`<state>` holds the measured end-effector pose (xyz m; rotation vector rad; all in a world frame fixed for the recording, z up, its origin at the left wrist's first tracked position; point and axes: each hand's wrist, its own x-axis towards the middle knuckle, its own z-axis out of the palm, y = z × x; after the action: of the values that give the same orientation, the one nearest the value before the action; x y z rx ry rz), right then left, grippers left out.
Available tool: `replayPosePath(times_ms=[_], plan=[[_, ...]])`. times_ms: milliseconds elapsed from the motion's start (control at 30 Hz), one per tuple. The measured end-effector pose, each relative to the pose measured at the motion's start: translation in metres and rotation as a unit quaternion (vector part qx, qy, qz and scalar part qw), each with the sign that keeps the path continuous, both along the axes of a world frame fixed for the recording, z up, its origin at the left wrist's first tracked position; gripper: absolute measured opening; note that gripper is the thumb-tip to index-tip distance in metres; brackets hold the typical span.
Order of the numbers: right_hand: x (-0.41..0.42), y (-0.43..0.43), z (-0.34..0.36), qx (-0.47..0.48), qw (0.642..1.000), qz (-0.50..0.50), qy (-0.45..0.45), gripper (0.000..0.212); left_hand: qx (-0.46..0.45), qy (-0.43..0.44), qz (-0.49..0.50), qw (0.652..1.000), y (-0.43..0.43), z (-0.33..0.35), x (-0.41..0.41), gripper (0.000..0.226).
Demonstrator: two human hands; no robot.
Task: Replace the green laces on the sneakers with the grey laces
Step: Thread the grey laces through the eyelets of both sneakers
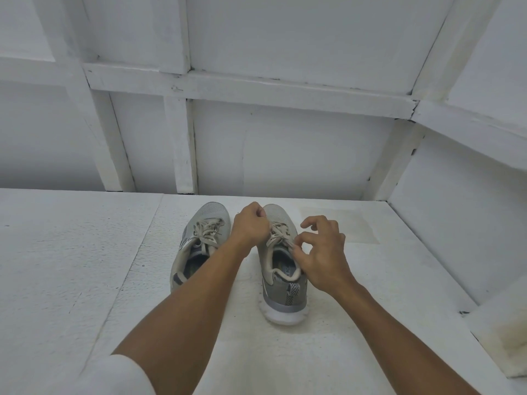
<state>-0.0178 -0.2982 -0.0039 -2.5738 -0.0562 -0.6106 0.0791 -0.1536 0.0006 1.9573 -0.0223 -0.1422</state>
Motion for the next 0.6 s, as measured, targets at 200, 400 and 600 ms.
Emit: replayPosePath(times_ms=[200, 400, 600], plan=[[0.0, -0.001, 0.0, 0.013, 1.0, 0.007, 0.018, 0.007, 0.003, 0.006, 0.021, 1.0, -0.006, -0.001, 0.001, 0.026], [0.002, -0.002, 0.002, 0.009, 0.999, 0.003, 0.037, 0.008, 0.01, 0.007, 0.029, 0.999, -0.009, -0.003, -0.001, 0.026], [0.002, 0.001, 0.01, 0.042, 0.99, 0.011, 0.138, 0.013, 0.049, 0.062, -0.055, 0.995, 0.01, 0.011, 0.006, 0.012]])
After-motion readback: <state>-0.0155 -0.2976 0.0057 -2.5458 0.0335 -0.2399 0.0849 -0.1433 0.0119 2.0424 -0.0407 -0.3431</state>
